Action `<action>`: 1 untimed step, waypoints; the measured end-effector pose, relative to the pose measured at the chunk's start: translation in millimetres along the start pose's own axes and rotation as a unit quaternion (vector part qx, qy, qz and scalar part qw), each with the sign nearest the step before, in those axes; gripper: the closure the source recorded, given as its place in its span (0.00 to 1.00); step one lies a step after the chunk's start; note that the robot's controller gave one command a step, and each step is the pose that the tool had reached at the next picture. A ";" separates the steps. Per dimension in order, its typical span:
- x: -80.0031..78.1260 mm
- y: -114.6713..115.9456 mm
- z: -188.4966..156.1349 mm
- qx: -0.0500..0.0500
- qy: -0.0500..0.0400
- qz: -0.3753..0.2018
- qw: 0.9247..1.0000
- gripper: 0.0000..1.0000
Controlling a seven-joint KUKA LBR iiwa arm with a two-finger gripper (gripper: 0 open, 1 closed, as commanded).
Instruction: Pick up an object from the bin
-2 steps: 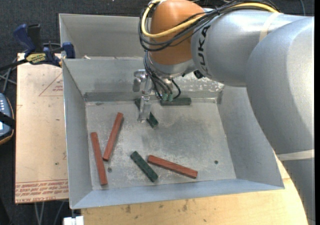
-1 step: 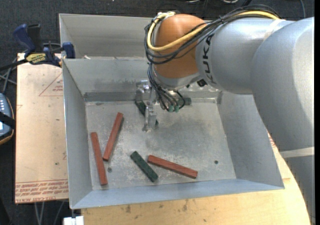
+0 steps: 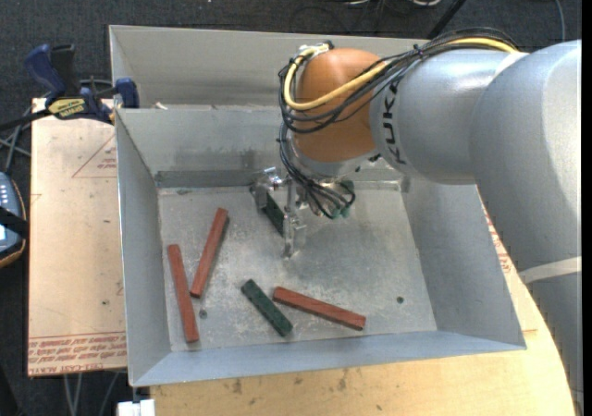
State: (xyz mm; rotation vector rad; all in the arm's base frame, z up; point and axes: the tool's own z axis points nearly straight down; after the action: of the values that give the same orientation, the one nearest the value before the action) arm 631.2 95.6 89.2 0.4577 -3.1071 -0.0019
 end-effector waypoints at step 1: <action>-8.2 -51.8 18.2 0.001 -0.003 0.033 0.999 1.00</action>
Offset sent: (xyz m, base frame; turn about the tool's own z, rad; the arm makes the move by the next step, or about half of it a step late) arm 0.0000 0.0000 0.0000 0.0000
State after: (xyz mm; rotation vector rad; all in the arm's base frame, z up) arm 654.0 48.4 70.9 0.3560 -3.1258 -0.0014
